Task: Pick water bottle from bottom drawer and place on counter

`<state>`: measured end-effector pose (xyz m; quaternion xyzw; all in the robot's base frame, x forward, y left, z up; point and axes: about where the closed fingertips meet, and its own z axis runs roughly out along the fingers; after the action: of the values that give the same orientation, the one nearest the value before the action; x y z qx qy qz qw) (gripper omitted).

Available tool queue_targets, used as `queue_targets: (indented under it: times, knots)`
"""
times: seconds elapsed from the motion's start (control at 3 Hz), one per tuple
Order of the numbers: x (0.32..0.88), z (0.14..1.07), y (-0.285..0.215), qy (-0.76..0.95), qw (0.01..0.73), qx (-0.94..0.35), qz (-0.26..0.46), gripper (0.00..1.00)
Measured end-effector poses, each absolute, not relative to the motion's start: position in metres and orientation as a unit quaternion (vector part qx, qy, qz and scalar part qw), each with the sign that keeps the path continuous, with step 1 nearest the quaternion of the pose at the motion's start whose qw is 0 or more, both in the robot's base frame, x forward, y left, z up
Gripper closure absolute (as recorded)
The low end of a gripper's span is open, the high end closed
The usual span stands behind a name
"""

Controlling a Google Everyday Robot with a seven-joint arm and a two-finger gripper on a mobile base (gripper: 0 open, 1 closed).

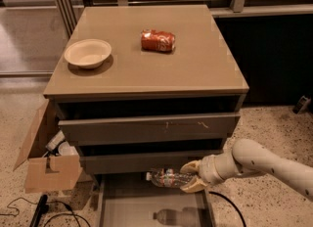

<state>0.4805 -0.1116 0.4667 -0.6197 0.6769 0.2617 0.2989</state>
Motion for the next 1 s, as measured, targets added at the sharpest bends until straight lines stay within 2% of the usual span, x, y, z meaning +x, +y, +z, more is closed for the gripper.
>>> queue_targets:
  times: [0.67, 1.0]
  knots:
    - [0.4, 0.62, -0.114, 0.616, 0.362, -0.677, 0.175, 1.0]
    - [0.392, 0.741, -0.116, 0.577, 0.4, -0.702, 0.121, 1.0]
